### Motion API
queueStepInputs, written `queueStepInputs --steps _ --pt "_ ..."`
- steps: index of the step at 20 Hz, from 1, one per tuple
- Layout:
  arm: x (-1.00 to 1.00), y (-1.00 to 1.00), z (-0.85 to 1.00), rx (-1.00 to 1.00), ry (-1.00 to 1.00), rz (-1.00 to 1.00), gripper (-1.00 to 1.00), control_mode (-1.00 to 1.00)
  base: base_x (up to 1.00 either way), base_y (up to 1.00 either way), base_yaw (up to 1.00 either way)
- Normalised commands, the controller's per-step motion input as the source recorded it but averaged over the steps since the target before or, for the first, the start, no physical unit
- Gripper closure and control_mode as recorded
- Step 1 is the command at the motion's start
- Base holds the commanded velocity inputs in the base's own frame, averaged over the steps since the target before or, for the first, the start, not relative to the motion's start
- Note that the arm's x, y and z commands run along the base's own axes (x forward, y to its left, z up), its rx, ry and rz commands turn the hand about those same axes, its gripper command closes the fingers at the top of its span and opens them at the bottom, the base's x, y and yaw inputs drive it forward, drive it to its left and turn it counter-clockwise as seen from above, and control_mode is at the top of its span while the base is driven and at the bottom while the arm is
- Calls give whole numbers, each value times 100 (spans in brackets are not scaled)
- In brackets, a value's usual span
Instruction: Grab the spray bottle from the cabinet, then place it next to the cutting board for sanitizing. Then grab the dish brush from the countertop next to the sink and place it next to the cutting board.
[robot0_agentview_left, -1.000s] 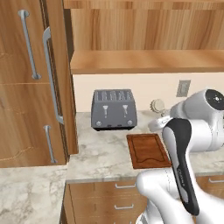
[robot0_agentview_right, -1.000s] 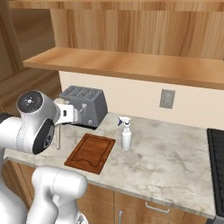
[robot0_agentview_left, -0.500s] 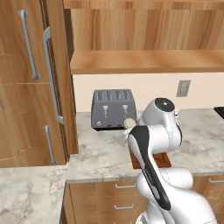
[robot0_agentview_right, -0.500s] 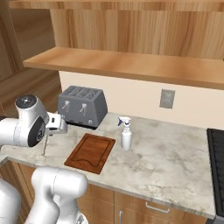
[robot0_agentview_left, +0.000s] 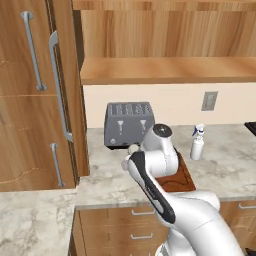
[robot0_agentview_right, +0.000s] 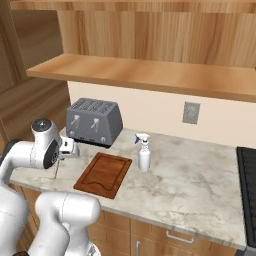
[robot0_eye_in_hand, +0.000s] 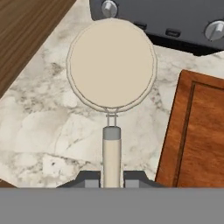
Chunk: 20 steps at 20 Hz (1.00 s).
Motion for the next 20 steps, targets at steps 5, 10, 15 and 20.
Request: queueStepInputs --steps 5,10,15,20 --pt "35 0 -43 -3 0 0 100 -100 0 0 0" --pt "2 0 -53 0 0 0 100 -100 0 0 0" --pt "1 0 -40 0 0 0 100 -100 0 0 0" --pt "1 0 -40 0 0 0 100 -100 0 0 0"
